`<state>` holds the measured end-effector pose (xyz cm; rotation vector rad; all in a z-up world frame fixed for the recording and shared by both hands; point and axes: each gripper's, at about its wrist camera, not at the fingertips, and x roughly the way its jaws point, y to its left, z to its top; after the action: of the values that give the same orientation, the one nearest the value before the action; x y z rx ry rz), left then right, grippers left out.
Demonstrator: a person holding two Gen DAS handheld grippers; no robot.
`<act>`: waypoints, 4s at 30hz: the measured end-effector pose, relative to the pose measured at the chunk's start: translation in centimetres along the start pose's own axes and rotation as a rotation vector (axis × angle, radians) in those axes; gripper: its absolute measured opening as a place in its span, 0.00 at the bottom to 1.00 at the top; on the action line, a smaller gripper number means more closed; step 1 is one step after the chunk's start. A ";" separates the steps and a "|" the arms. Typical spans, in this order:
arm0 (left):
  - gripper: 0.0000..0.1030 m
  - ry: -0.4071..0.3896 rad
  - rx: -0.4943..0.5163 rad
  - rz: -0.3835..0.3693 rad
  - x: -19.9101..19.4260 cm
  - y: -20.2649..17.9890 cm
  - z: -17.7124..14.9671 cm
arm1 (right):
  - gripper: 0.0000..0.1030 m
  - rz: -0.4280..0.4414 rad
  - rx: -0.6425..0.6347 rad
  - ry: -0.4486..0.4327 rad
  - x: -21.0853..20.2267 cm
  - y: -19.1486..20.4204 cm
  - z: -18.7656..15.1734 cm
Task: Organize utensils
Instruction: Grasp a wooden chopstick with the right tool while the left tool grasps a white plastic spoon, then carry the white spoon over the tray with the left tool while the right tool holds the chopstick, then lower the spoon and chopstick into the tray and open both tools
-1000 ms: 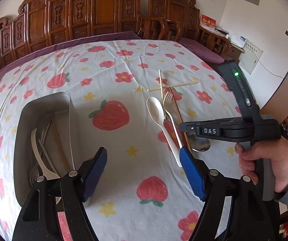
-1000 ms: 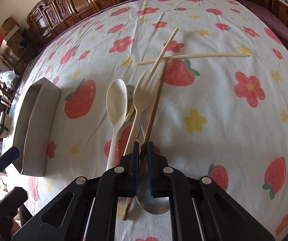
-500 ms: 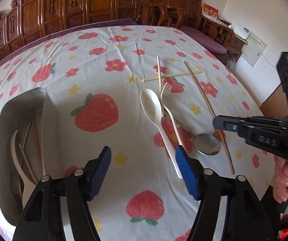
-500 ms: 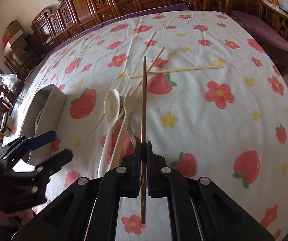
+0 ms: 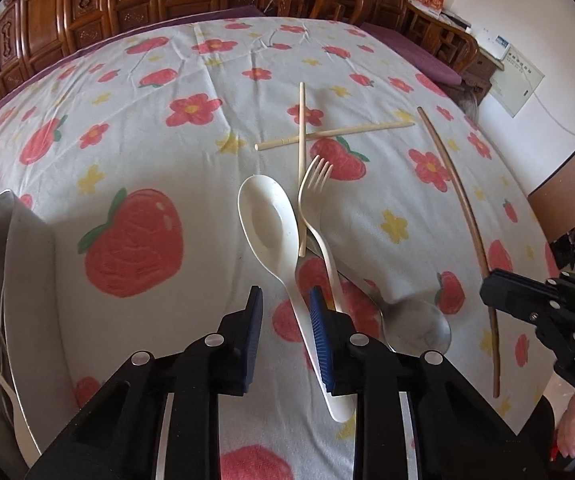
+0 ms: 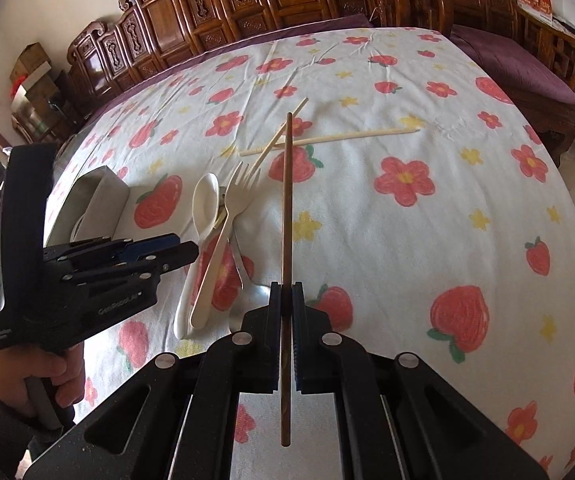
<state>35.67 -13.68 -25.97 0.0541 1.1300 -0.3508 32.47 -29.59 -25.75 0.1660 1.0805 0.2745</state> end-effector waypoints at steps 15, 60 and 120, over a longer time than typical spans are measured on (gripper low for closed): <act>0.12 0.073 0.034 0.149 1.5 -2.0 1.1 | 0.06 0.028 0.003 -0.005 0.0 -0.3 -0.8; 0.06 -0.193 -0.070 0.115 -15.1 10.0 -2.9 | 0.06 0.121 -0.176 -0.070 -3.5 14.0 1.5; 0.37 -0.273 -0.222 0.213 -20.6 22.9 -10.0 | 0.06 0.180 -0.296 0.062 10.3 29.5 3.7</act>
<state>26.01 15.20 -14.95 -0.0675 0.8766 -0.0388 36.14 1.68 -24.87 -0.0113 1.0745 0.6003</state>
